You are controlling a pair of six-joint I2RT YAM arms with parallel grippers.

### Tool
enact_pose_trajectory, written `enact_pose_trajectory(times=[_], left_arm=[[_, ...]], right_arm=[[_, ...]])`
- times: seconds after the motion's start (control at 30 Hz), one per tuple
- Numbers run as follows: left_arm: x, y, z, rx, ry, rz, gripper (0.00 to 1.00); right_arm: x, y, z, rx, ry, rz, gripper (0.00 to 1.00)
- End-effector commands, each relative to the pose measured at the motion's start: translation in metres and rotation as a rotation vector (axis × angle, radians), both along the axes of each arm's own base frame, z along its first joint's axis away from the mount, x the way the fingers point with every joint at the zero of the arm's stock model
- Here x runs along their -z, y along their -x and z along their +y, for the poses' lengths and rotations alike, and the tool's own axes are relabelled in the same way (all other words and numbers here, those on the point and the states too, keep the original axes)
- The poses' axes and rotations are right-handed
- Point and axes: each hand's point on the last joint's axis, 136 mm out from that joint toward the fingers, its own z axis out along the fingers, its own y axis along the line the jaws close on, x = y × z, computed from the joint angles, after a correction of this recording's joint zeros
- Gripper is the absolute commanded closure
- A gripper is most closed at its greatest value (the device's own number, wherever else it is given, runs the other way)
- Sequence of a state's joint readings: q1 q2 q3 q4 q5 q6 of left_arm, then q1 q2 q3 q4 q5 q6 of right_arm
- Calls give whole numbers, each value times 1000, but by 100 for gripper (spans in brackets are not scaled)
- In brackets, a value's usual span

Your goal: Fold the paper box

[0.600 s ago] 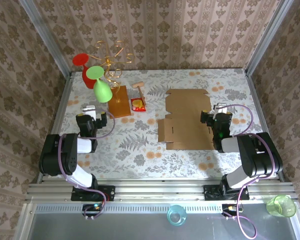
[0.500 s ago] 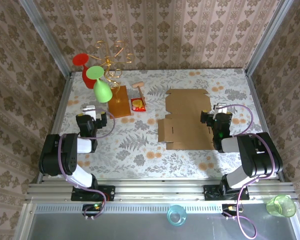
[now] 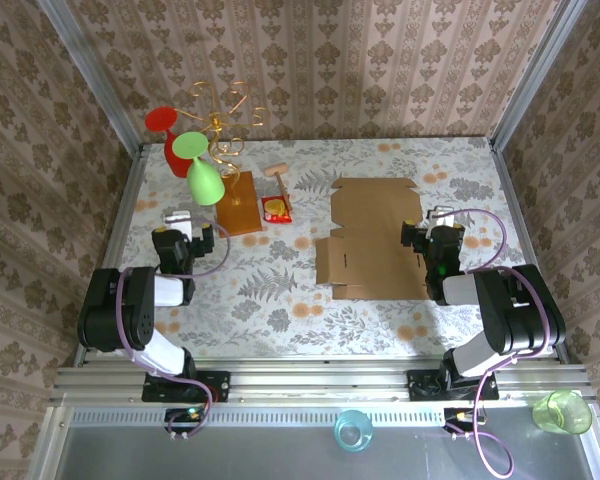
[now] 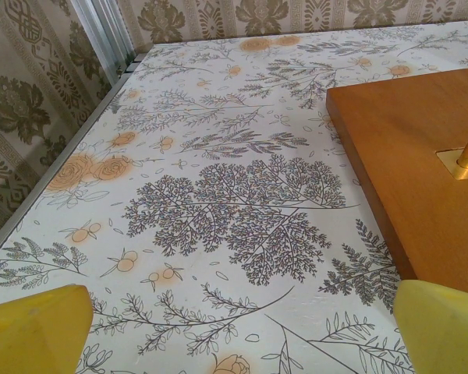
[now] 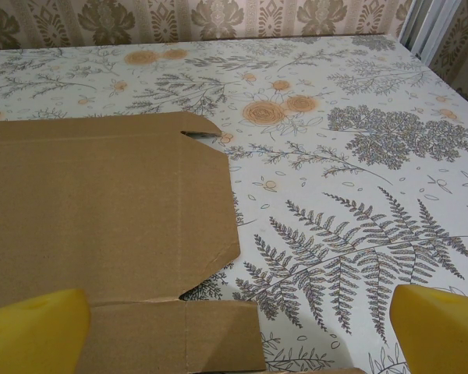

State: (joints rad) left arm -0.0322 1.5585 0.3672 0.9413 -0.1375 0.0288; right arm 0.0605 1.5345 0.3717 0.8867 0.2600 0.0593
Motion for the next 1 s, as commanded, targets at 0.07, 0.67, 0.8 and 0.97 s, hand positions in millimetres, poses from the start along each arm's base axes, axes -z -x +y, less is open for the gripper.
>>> enact_pose_trajectory(times=[0.07, 0.67, 0.8, 0.97], left_arm=[[-5, -5, -8, 50, -11, -2, 0], [-64, 54, -35, 5, -205, -288, 0], [-114, 74, -79, 4, -297, -375, 0], [-124, 84, -95, -8, 221, -132, 0]], right_arm=[[-9, -5, -2, 6, -6, -28, 0], [-23, 13, -5, 32, 5, -121, 0], [-28, 14, 4, 11, 49, -142, 0], [-129, 18, 29, -55, 134, -159, 0]])
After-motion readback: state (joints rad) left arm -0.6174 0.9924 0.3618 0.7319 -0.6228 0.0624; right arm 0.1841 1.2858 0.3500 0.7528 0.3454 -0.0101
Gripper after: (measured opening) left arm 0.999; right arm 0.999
